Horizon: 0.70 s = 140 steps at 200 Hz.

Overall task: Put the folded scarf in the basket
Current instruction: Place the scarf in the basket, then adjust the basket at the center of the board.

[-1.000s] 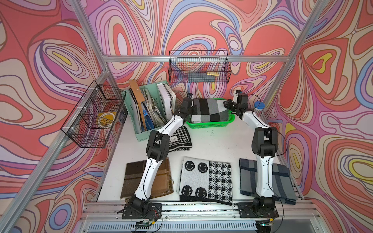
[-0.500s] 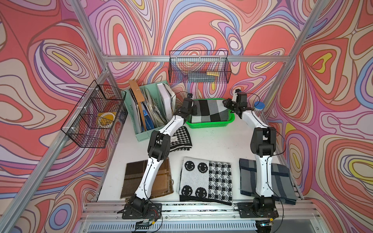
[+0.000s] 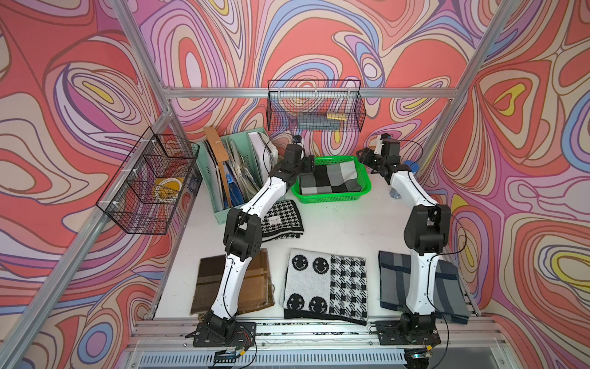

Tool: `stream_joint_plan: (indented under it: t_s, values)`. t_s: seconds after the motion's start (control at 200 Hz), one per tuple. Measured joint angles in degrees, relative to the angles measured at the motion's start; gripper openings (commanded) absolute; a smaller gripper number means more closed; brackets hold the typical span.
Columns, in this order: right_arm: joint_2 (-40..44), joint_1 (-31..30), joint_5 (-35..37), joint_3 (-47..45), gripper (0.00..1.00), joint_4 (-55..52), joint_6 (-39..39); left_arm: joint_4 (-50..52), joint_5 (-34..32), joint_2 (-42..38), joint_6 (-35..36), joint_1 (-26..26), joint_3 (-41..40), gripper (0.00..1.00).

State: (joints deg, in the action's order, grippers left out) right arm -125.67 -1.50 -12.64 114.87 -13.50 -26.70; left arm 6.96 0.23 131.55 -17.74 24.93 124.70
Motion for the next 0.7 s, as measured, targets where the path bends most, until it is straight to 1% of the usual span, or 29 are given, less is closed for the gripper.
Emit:
stream_joint_plan:
  t_s: [0.105, 0.205, 0.29, 0.426, 0.476, 0.571, 0.701]
  values:
    - [5.4, 0.0, 1.4, -5.1, 0.56, -0.7, -0.9, -0.1, 0.0, -6.5, -0.6, 2.1, -4.8, 0.75]
    - [10.5, 0.0, 2.4, -11.9, 0.57, -0.9, -2.9, 0.2, -0.1, -11.5, -1.8, 4.0, -9.3, 0.73]
    - [14.2, 0.0, 3.1, -18.0, 0.57, -1.2, -5.0, 1.3, -0.5, -15.9, -3.2, 5.2, -15.1, 0.73]
    - [17.7, 0.0, 3.6, -26.4, 0.58, -1.5, -8.0, 2.8, -2.3, -21.4, -5.9, 5.3, -25.5, 0.73]
    - [18.1, 0.0, 3.8, -28.4, 0.59, -1.7, -8.6, 3.8, -3.3, -22.7, -6.7, 5.2, -28.7, 0.72]
    - [18.1, 0.0, 4.3, -30.4, 0.59, -2.5, -9.0, 5.4, -5.4, -23.3, -7.5, 5.1, -32.2, 0.72]
    - [17.3, 0.5, 4.7, -29.7, 0.59, -3.6, -8.1, 8.7, -8.3, -22.9, -7.6, 4.9, -33.4, 0.72]
